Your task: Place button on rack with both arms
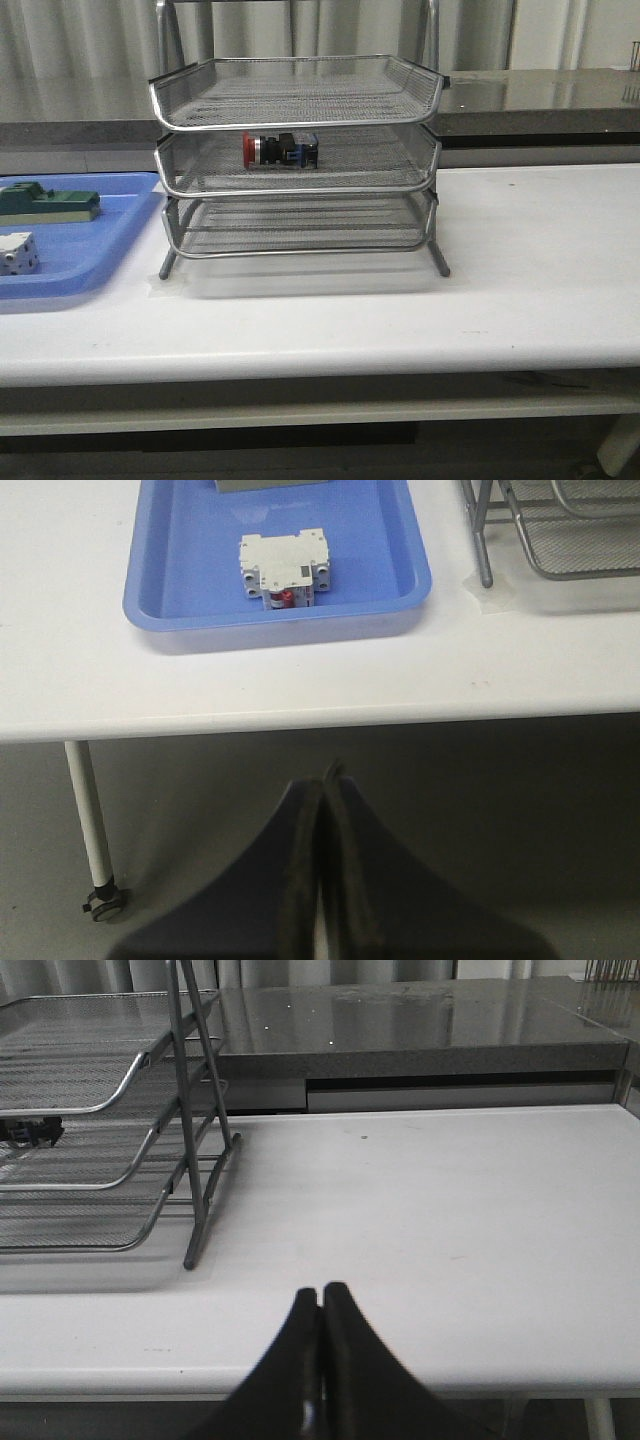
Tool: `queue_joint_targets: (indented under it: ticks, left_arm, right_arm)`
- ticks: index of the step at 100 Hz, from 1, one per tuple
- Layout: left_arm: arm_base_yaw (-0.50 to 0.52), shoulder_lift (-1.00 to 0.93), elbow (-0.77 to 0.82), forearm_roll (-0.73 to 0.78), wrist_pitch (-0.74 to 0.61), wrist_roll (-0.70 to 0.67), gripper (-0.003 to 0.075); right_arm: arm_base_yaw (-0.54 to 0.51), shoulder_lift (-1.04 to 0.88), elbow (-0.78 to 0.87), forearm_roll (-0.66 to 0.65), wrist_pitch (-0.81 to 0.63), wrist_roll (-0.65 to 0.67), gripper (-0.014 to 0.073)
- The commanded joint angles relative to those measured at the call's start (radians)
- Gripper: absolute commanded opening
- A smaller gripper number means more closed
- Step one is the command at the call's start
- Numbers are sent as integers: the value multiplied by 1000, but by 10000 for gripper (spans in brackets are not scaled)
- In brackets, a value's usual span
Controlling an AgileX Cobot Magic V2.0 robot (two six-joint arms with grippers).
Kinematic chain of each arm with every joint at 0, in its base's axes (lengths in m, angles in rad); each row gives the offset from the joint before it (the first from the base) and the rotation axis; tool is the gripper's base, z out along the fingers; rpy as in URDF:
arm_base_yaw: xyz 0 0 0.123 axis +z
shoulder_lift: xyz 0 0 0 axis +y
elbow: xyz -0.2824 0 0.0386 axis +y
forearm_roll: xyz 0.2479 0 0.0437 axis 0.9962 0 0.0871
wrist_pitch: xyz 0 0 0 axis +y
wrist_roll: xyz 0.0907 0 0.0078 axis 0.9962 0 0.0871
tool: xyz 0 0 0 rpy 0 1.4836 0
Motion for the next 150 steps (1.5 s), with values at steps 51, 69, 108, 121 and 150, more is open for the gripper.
queue_joint_targets:
  ticks: [51, 69, 108, 121, 150]
  left_arm:
    - [3, 6, -28, 12, -65, -11, -21]
    - [3, 6, -28, 12, -65, -11, -21]
    - [3, 6, -28, 12, -65, -11, -21]
    - [3, 6, -28, 12, -65, -11, -21]
    - [3, 6, -28, 12, -65, -11, -21]
  right_arm:
    - [23, -43, 89, -12, -192, 1, -60]
    - [23, -43, 89, -11, -199, 1, -60]
    - [23, -43, 89, -11, -199, 1, -60]
    - [23, -43, 89, -11, -199, 1, -60]
    - [23, -43, 89, -11, -199, 1, -60]
